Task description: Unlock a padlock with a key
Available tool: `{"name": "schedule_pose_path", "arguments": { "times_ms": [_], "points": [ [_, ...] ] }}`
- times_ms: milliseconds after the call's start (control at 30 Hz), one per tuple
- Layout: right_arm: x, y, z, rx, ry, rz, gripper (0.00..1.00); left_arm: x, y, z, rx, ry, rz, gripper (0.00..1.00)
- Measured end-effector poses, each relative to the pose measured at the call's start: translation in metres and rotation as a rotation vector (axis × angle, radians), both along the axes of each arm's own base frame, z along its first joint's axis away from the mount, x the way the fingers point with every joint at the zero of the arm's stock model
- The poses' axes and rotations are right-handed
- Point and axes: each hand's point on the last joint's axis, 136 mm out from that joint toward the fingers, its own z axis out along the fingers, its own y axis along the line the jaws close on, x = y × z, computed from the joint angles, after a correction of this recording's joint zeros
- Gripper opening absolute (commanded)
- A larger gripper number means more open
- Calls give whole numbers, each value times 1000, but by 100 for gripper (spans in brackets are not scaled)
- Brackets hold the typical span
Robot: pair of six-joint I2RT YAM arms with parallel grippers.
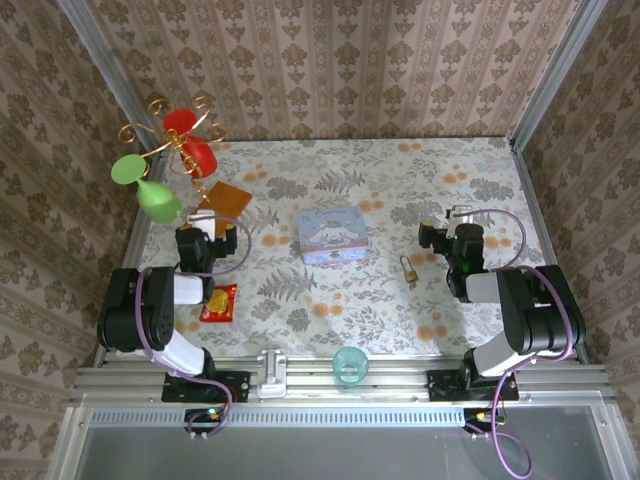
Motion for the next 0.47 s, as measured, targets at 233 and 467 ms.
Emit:
{"name": "schedule_pose_path", "arguments": {
  "times_ms": [233, 467],
  "points": [
    [0, -6, 2, -21, -9, -44, 100, 0, 0, 0, 0, 1, -1, 100],
    [0, -8, 3, -24, -9, -52, 100, 0, -2, 0, -4, 1, -9, 100]
  ]
}}
